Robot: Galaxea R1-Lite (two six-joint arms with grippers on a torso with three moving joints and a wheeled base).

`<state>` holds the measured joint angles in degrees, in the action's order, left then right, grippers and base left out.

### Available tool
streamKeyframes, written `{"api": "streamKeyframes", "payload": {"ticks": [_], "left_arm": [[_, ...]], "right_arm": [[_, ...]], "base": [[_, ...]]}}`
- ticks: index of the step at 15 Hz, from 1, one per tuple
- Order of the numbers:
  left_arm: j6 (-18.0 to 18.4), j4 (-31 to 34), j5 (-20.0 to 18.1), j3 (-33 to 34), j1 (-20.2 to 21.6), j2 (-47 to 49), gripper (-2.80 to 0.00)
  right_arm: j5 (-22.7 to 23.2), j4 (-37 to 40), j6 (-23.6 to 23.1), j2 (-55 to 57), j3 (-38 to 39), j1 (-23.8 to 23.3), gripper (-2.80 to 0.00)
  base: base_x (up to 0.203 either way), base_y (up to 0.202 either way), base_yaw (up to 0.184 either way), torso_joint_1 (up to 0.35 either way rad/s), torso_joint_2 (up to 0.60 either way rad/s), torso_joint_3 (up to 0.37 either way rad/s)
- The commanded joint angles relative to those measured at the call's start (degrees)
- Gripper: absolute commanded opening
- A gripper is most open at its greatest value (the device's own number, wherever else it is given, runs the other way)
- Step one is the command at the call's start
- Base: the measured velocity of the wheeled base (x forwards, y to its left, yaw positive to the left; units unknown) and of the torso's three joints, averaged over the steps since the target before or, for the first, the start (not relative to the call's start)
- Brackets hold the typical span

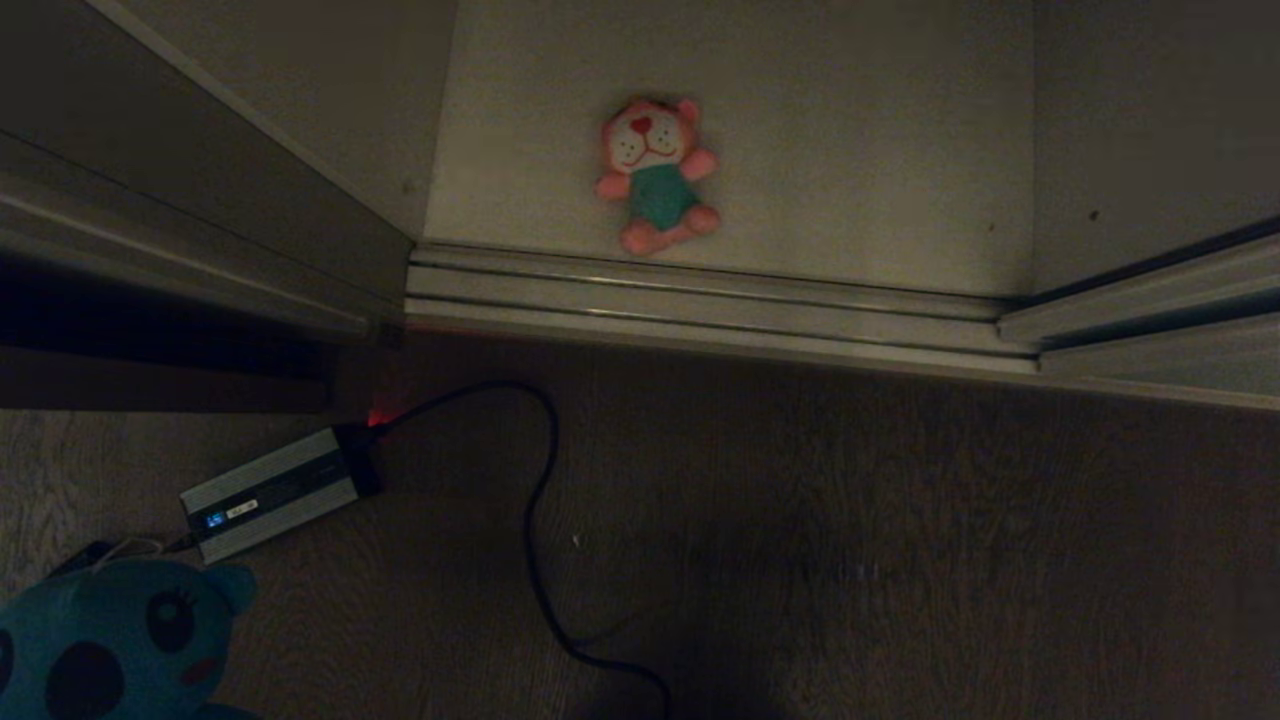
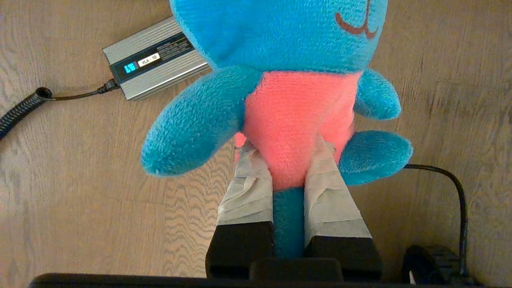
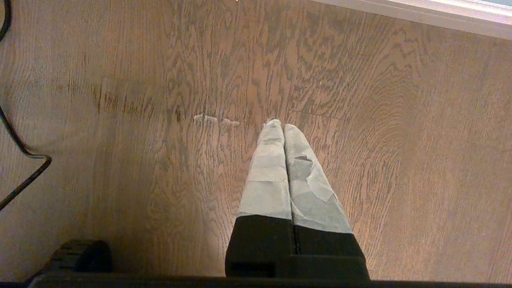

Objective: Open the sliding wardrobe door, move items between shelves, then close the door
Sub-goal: Place the blue doll on the higher shelf

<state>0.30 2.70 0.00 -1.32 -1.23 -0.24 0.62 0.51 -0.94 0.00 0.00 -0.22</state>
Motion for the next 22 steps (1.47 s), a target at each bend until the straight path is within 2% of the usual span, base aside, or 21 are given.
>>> {"api": "streamKeyframes", "payload": {"ticks": [1, 10, 22], "left_arm": [[0.0, 0.0, 0.0, 0.0, 0.0, 0.2, -2.8], [0.1, 0.1, -0.1, 0.0, 0.0, 0.2, -2.8], [0.0, 0.1, -0.1, 0.0, 0.0, 0.2, -2.8]], "right_arm": [[0.0, 0.0, 0.0, -0.1, 0.2, 0.0, -2.8], [0.0, 0.0, -0.1, -0.1, 0.2, 0.0, -2.8], [0.0, 0.0, -0.1, -0.1, 0.2, 0.0, -2.8]], "base": [[0.0, 0.0, 0.0, 0.0, 0.0, 0.0], [0.0, 0.0, 0.0, 0.0, 0.0, 0.017], [0.0, 0.0, 0.0, 0.002, 0.0, 0.194]]}}
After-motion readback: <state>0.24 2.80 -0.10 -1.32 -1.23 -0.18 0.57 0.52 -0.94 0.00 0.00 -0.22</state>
